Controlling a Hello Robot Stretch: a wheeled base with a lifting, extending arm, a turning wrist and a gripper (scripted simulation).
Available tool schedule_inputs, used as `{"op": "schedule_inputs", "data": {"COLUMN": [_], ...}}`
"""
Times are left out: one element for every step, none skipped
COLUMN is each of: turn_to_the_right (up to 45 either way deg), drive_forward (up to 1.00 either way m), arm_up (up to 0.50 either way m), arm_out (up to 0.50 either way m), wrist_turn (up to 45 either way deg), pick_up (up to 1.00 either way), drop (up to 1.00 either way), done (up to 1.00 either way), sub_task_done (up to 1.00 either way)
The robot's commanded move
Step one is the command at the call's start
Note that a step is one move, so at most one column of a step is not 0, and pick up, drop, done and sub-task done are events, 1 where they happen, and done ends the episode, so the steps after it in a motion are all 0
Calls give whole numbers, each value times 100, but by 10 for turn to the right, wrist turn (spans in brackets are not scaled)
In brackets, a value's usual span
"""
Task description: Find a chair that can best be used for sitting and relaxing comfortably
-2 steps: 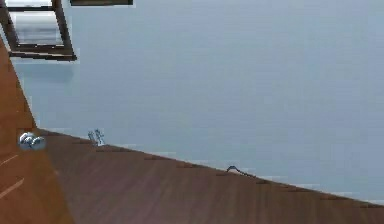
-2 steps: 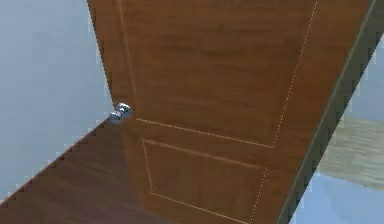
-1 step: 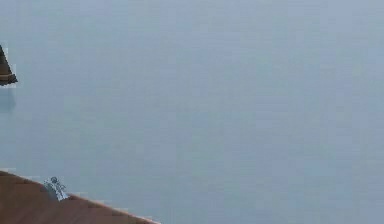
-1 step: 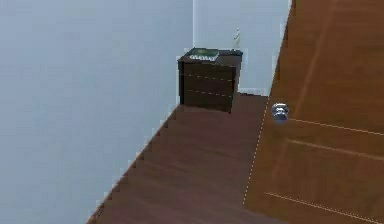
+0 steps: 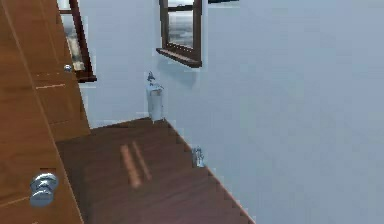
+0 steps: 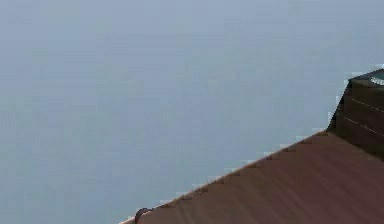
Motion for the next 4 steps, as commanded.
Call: {"op": "schedule_inputs", "data": {"turn_to_the_right": [-180,0,-30,0], "drive_forward": [0,100,0,20], "arm_up": [0,0,0,0], "arm_out": [0,0,0,0], "wrist_turn": [0,0,0,0], "pick_up": [0,0,0,0], "drop": [0,0,0,0], "done": [0,0,0,0], "sub_task_done": [0,0,0,0]}}
